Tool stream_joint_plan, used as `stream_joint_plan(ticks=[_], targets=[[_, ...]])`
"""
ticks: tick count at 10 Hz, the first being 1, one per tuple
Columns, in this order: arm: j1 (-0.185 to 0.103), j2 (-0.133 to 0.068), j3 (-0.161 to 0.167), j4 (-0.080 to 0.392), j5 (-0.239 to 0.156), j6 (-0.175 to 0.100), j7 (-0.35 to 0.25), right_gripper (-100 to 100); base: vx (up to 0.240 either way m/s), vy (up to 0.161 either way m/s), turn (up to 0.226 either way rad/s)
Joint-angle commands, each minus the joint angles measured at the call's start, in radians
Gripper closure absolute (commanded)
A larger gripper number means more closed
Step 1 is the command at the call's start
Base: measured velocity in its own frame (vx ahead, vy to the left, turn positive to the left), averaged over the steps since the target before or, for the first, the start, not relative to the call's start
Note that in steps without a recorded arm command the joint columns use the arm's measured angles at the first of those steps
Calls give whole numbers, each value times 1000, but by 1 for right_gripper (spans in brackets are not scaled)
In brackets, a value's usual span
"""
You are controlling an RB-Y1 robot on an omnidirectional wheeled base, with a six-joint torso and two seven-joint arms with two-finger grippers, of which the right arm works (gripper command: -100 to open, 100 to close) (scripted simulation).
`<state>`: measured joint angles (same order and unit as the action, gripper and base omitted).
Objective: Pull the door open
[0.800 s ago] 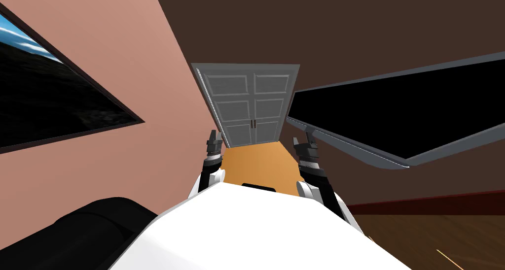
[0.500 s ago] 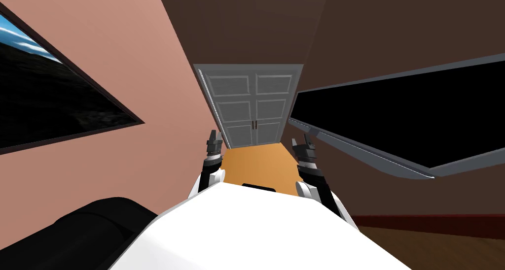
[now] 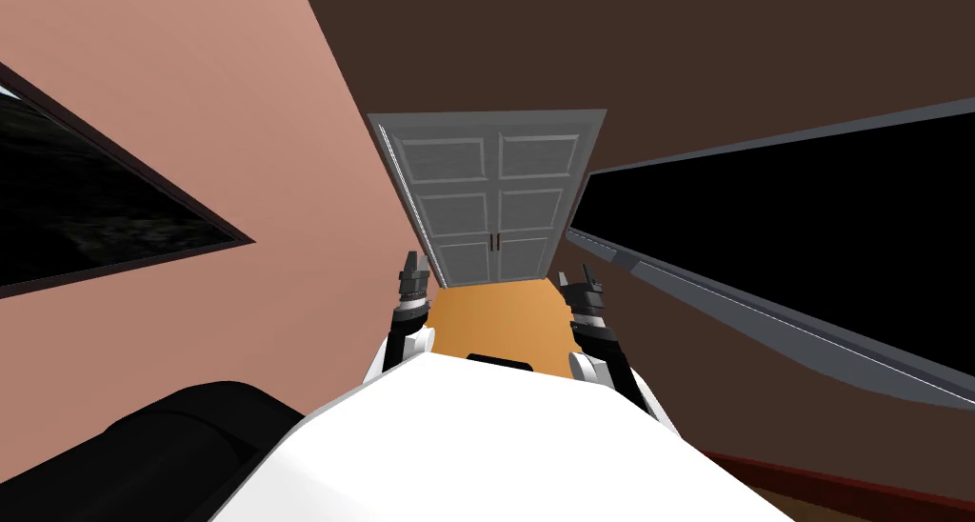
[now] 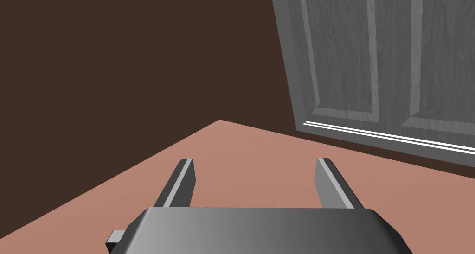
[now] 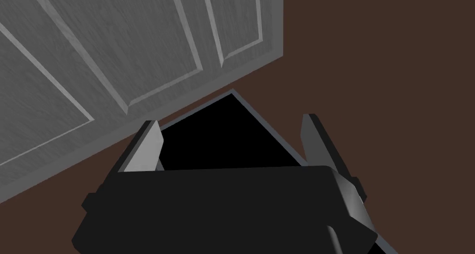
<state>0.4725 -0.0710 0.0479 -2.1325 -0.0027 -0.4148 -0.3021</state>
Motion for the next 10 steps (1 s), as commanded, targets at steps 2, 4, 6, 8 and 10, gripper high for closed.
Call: stream_joint_plan(ticks=[2, 4, 6, 8, 10], targets=[[-4, -12, 7, 57, -22, -25, -60, -100, 135, 40, 89], [-9, -20, 10, 90, -36, -37, -95, -100, 110, 30, 53], [-14, -28, 13, 126, -51, -50, -134, -100, 90, 9, 63], [-19, -37, 15, 163, -66, -63, -173, -100, 104, 24, 78], [-24, -46, 18, 201, -83, -78, -214, -100, 98, 29, 67]])
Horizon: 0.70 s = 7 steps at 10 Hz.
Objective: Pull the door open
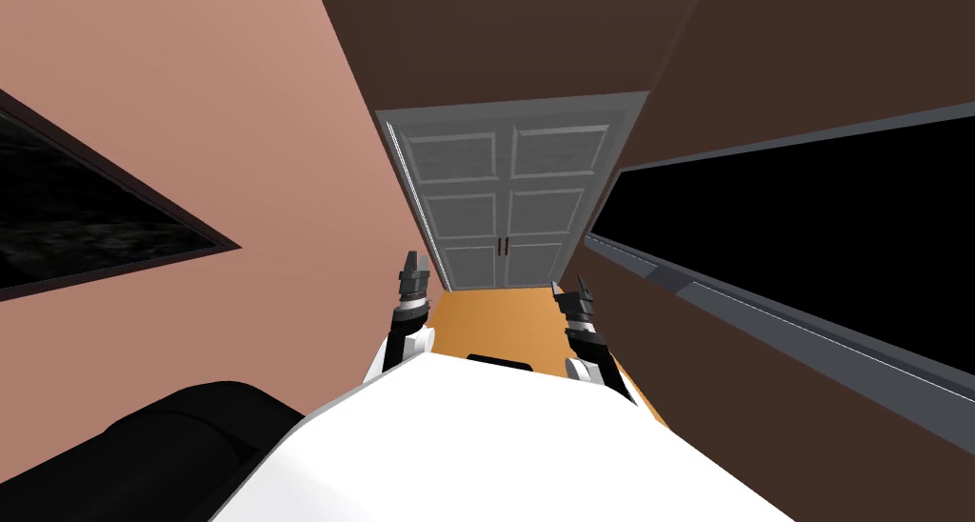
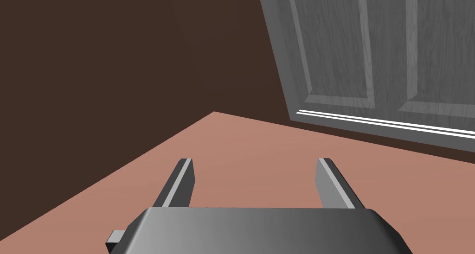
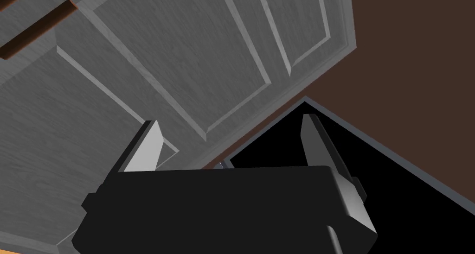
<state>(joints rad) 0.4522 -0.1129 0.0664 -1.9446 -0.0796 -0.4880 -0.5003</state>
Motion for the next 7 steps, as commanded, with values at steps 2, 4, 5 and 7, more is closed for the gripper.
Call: stream_joint_plan(ticks=[2, 4, 5, 7], targets=[[-9, -13, 3, 54, -23, -19, -59, -100, 108, 38, 70], [-15, -22, 6, 94, -40, -34, -102, -100, 103, 13, 79], [-18, -26, 7, 115, -49, -42, -125, -100, 99, 21, 76], [-21, -31, 9, 136, -58, -50, -147, -100, 65, 16, 31]])
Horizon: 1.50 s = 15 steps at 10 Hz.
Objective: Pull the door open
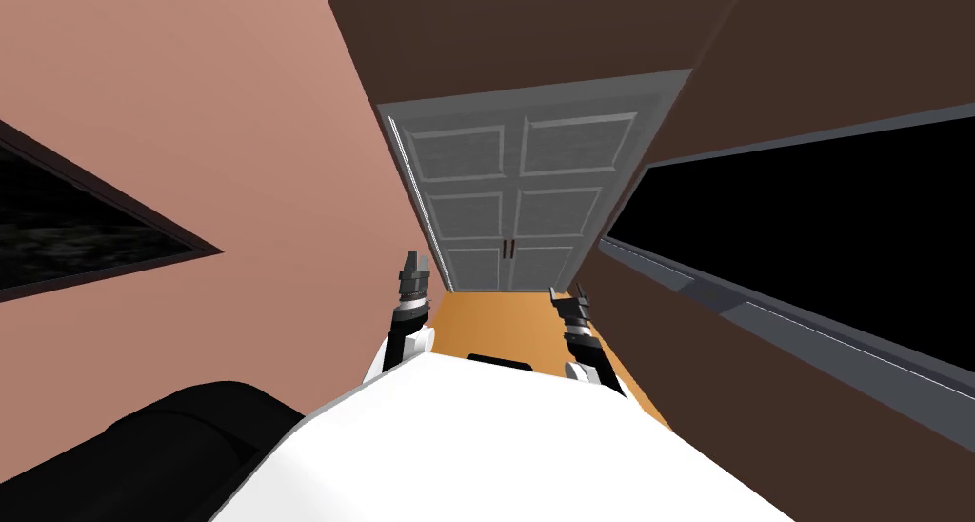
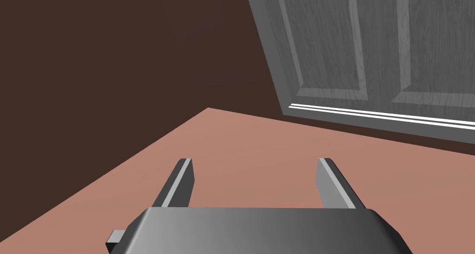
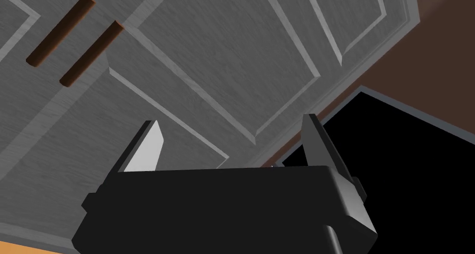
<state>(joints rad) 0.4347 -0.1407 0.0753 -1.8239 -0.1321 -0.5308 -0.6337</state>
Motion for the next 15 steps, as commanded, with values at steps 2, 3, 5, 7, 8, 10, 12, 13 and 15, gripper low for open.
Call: stream_joint_plan(ticks=[2, 3, 5, 7, 8, 10, 12, 13, 15], targets=[[-10, -12, 3, 58, -23, -23, -59, -100, 88, 23, 92], [-13, -17, 5, 79, -32, -31, -82, -100, 112, 33, 75], [-19, -26, 8, 123, -50, -47, -129, -100, 106, 22, 81], [-26, -36, 11, 166, -69, -63, -175, -100, 115, 16, 75], [-29, -40, 13, 188, -78, -71, -199, -100, 107, 18, 79], [-36, -49, 16, 232, -96, -87, -246, -100, 107, 17, 95], [-43, -59, 19, 275, -115, -103, -292, -100, 106, 17, 75], [-46, -63, 21, 297, -124, -111, -316, -100, 113, 19, 79], [-53, -72, 24, 340, -142, -127, -362, -100, 104, 12, 90]])
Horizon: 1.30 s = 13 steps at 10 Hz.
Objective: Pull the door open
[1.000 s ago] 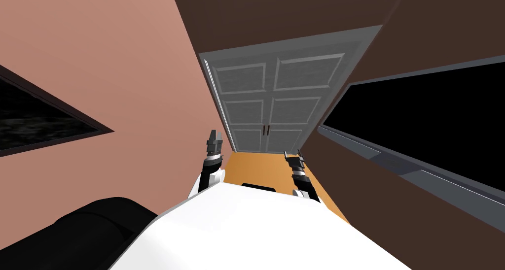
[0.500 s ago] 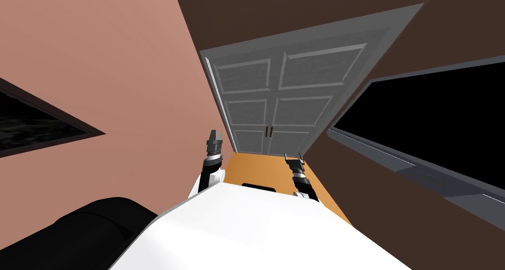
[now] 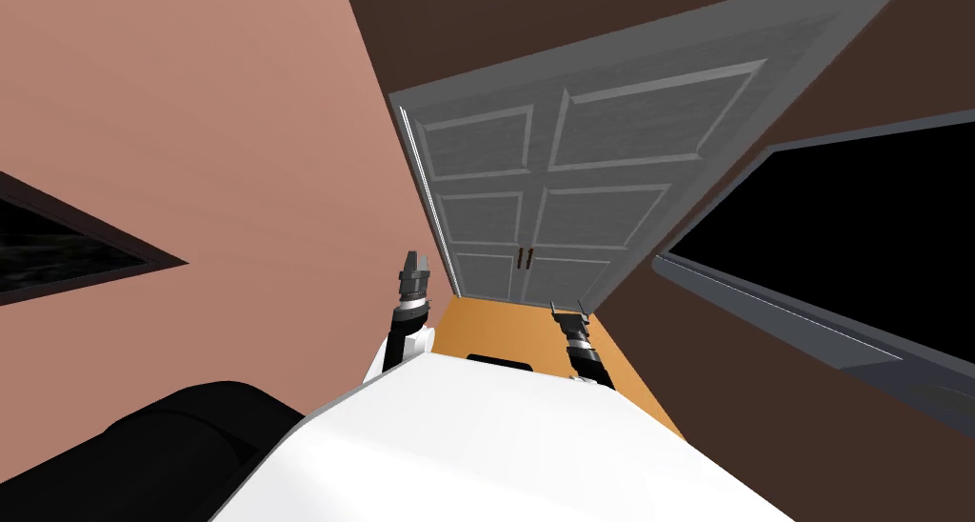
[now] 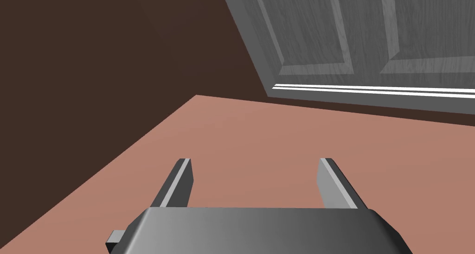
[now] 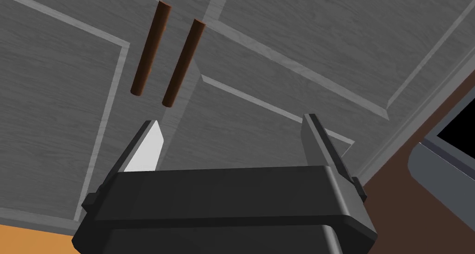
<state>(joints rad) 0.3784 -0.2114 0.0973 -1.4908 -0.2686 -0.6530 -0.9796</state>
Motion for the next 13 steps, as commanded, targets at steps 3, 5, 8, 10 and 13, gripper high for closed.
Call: stream_joint_plan(ticks=[3, 5, 8, 10, 13], targets=[[-7, -14, 7, 70, -32, -28, -84, -100, 102, 20, 81], [-13, -23, 10, 110, -49, -44, -128, -100, 108, -10, 75], [-24, -35, 14, 170, -74, -66, -192, -100, 115, 12, 80], [-30, -43, 17, 208, -91, -80, -233, -100, 103, 10, 74], [-40, -53, 21, 261, -113, -100, -291, -100, 109, -4, 70]])
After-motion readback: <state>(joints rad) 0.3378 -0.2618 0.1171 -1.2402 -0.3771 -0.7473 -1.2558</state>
